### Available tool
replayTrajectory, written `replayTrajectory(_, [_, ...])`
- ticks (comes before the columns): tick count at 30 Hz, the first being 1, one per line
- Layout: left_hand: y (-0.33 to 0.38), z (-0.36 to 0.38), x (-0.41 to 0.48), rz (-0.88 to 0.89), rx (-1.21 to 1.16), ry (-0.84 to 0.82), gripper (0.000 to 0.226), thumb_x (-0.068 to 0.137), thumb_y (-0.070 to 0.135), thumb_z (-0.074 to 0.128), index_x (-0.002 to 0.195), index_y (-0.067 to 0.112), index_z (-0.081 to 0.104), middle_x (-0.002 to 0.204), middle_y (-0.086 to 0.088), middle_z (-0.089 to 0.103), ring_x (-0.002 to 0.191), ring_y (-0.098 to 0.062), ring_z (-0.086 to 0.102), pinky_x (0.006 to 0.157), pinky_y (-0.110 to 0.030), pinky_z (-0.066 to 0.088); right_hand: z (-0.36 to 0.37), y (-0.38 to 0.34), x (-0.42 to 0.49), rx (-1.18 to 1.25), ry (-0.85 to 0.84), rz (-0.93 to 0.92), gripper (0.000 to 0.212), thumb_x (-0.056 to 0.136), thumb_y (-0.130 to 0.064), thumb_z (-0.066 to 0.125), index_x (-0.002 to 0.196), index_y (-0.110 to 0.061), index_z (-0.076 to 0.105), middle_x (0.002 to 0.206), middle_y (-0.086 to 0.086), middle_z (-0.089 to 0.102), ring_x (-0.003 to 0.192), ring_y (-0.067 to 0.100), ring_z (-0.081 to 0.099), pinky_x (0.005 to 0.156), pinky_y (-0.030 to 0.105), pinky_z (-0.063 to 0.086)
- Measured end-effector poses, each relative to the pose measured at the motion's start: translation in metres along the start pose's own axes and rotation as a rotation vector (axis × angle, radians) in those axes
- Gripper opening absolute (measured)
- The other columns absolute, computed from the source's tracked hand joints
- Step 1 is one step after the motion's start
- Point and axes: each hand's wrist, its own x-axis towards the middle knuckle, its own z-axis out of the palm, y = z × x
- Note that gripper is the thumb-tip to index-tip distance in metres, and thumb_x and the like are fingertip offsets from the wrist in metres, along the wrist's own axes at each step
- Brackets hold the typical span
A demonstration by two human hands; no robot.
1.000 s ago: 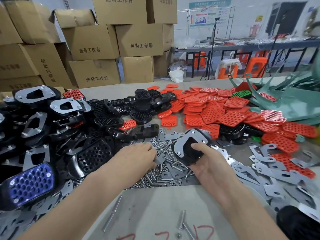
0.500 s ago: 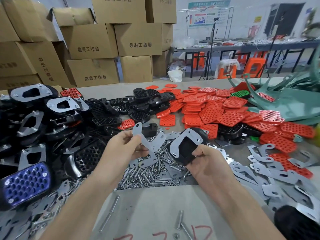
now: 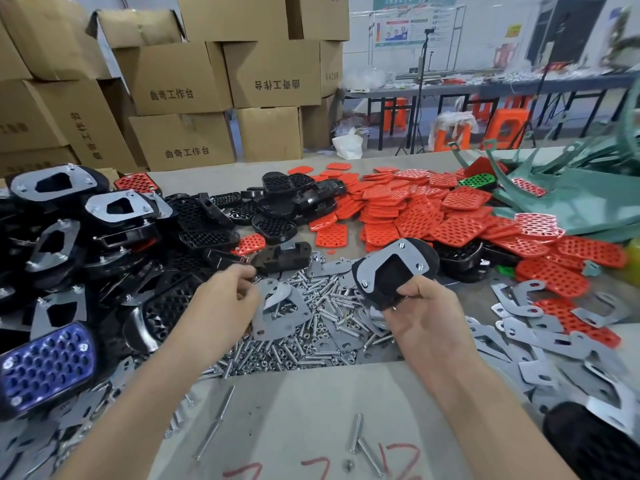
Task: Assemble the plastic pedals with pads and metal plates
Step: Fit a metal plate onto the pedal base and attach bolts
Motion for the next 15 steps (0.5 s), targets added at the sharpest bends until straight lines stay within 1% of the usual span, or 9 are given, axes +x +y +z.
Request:
replayTrajectory(1, [0.002, 0.002, -0.003, 0.056, 0.162, 0.078, 0.032, 0.101, 0.027, 0.052, 0.133, 0.025, 0.054, 0.109, 0.009, 0.054, 0.084, -0.007, 0.057, 0.059, -0.015, 0.043, 0.000, -0.001, 0.000, 0.004, 0.000, -0.004, 0.046, 0.086, 0.011, 0.035, 0.123, -0.003, 0.057, 0.118, 0.015, 0.065, 0.106, 0.028, 0.061, 0.087, 0.034, 0.056])
replayTrajectory(2, [0.006, 0.004, -0.007, 0.115, 0.244, 0.112, 0.035, 0.101, 0.030, 0.051, 0.136, 0.028, 0.051, 0.117, 0.008, 0.045, 0.094, -0.009, 0.054, 0.065, -0.016, 0.045, -0.001, -0.001, 0.000, 0.007, 0.000, -0.009, 0.047, 0.086, 0.011, 0.035, 0.125, -0.003, 0.057, 0.118, 0.015, 0.066, 0.105, 0.028, 0.062, 0.085, 0.033, 0.058])
replayTrajectory(3, [0.012, 0.008, -0.010, 0.173, 0.273, 0.098, 0.033, 0.102, 0.032, 0.050, 0.135, 0.029, 0.051, 0.120, 0.007, 0.043, 0.103, -0.011, 0.050, 0.075, -0.020, 0.047, -0.001, -0.002, -0.001, 0.009, 0.002, -0.016, 0.048, 0.086, 0.010, 0.035, 0.127, -0.003, 0.057, 0.118, 0.015, 0.066, 0.105, 0.028, 0.062, 0.083, 0.032, 0.060])
replayTrajectory(5, [0.023, 0.016, -0.014, 0.278, 0.325, -0.048, 0.030, 0.102, 0.035, 0.049, 0.131, 0.031, 0.054, 0.126, 0.008, 0.048, 0.114, -0.012, 0.046, 0.095, -0.034, 0.046, -0.001, -0.004, -0.001, 0.003, 0.006, -0.026, 0.050, 0.086, 0.010, 0.035, 0.129, -0.002, 0.057, 0.119, 0.016, 0.066, 0.105, 0.028, 0.062, 0.082, 0.032, 0.060])
replayTrajectory(7, [0.031, 0.024, -0.020, 0.385, 0.372, -0.263, 0.032, 0.101, 0.043, 0.050, 0.133, 0.037, 0.052, 0.126, 0.014, 0.047, 0.120, -0.008, 0.042, 0.104, -0.037, 0.042, -0.001, -0.006, -0.002, 0.002, 0.011, -0.024, 0.048, 0.087, 0.010, 0.035, 0.129, 0.001, 0.056, 0.123, 0.018, 0.064, 0.106, 0.029, 0.060, 0.086, 0.034, 0.058])
replayTrajectory(9, [0.040, 0.032, -0.027, 0.419, 0.404, -0.417, 0.041, 0.096, 0.057, 0.050, 0.135, 0.043, 0.048, 0.126, 0.018, 0.043, 0.124, -0.005, 0.036, 0.103, -0.035, 0.040, -0.001, -0.008, -0.003, 0.011, 0.016, -0.018, 0.051, 0.088, 0.008, 0.034, 0.134, 0.005, 0.055, 0.128, 0.020, 0.064, 0.108, 0.028, 0.059, 0.087, 0.033, 0.057])
replayTrajectory(10, [0.043, 0.037, -0.029, 0.423, 0.453, -0.443, 0.048, 0.093, 0.064, 0.050, 0.136, 0.043, 0.046, 0.128, 0.017, 0.042, 0.125, -0.006, 0.035, 0.101, -0.035, 0.040, 0.000, -0.010, -0.003, 0.011, 0.021, -0.018, 0.052, 0.088, 0.008, 0.034, 0.137, 0.007, 0.053, 0.128, 0.019, 0.063, 0.107, 0.028, 0.060, 0.085, 0.032, 0.058])
replayTrajectory(12, [0.047, 0.047, -0.030, 0.428, 0.579, -0.427, 0.059, 0.090, 0.070, 0.049, 0.139, 0.038, 0.043, 0.131, 0.011, 0.040, 0.128, -0.010, 0.035, 0.096, -0.035, 0.041, 0.000, -0.012, -0.003, 0.014, 0.026, -0.024, 0.054, 0.088, 0.007, 0.034, 0.140, 0.010, 0.050, 0.128, 0.018, 0.063, 0.108, 0.028, 0.060, 0.087, 0.032, 0.057])
replayTrajectory(15, [0.052, 0.050, -0.026, 0.437, 0.641, -0.392, 0.060, 0.091, 0.070, 0.046, 0.134, 0.028, 0.047, 0.127, 0.006, 0.042, 0.124, -0.014, 0.040, 0.087, -0.034, 0.041, -0.003, -0.013, -0.003, 0.034, 0.040, -0.025, 0.057, 0.087, 0.007, 0.035, 0.144, 0.014, 0.044, 0.129, 0.018, 0.063, 0.109, 0.028, 0.058, 0.097, 0.036, 0.050])
